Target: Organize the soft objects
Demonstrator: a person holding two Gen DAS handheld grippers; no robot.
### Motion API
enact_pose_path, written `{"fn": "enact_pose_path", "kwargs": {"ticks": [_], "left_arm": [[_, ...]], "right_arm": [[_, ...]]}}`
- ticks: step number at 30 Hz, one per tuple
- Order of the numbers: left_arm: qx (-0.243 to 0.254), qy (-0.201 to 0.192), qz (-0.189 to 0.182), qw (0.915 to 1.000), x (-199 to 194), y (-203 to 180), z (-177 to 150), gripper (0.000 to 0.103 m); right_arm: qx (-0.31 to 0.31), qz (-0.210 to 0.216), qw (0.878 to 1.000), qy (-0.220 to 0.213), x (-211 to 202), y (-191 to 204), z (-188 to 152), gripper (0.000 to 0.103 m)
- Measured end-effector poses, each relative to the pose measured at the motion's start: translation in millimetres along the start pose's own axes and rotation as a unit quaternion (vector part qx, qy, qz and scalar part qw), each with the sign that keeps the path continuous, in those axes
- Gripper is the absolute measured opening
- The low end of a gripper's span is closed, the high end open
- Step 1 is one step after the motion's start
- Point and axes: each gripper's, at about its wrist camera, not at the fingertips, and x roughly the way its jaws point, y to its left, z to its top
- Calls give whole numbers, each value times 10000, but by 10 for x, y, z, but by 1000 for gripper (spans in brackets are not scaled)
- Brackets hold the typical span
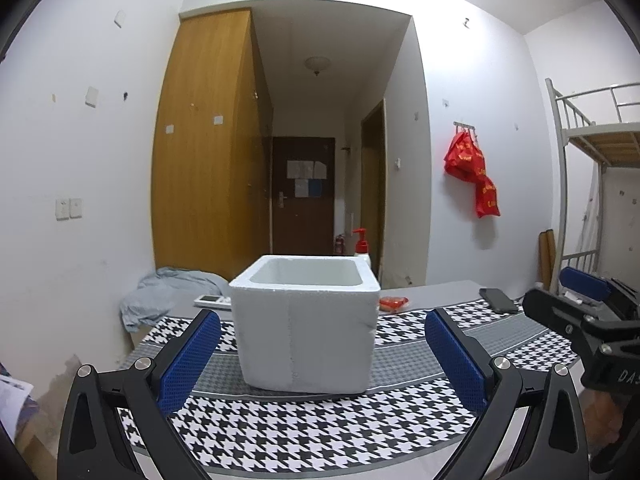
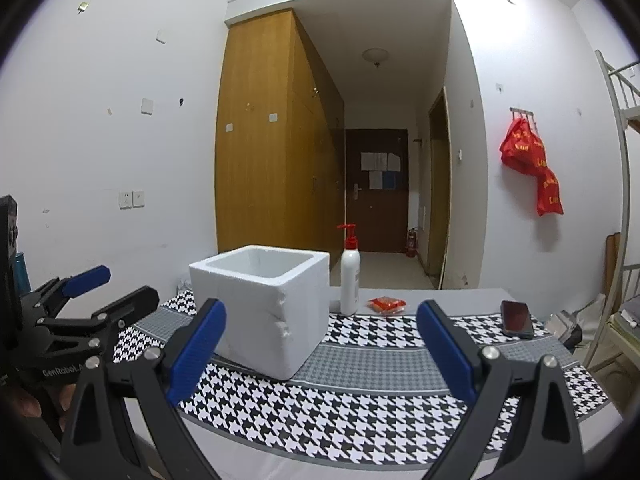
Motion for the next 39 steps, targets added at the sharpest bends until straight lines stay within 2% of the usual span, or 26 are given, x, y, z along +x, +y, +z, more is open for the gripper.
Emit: {"fn": "enact_pose_path", "kwargs": {"ticks": [7, 13, 39], "left_arm": [[24, 78, 110, 9999, -19, 63, -157, 102], [-6, 188, 23, 9998, -20, 88, -214, 102], [20, 211, 37, 9998, -29, 92, -161, 102]], "right_arm": [[-7, -132, 9999, 35, -63, 47, -171, 98], [-70, -105, 9999, 59, -73, 71, -214, 98], [-71, -105, 9997, 221, -39, 59, -245, 98]]}}
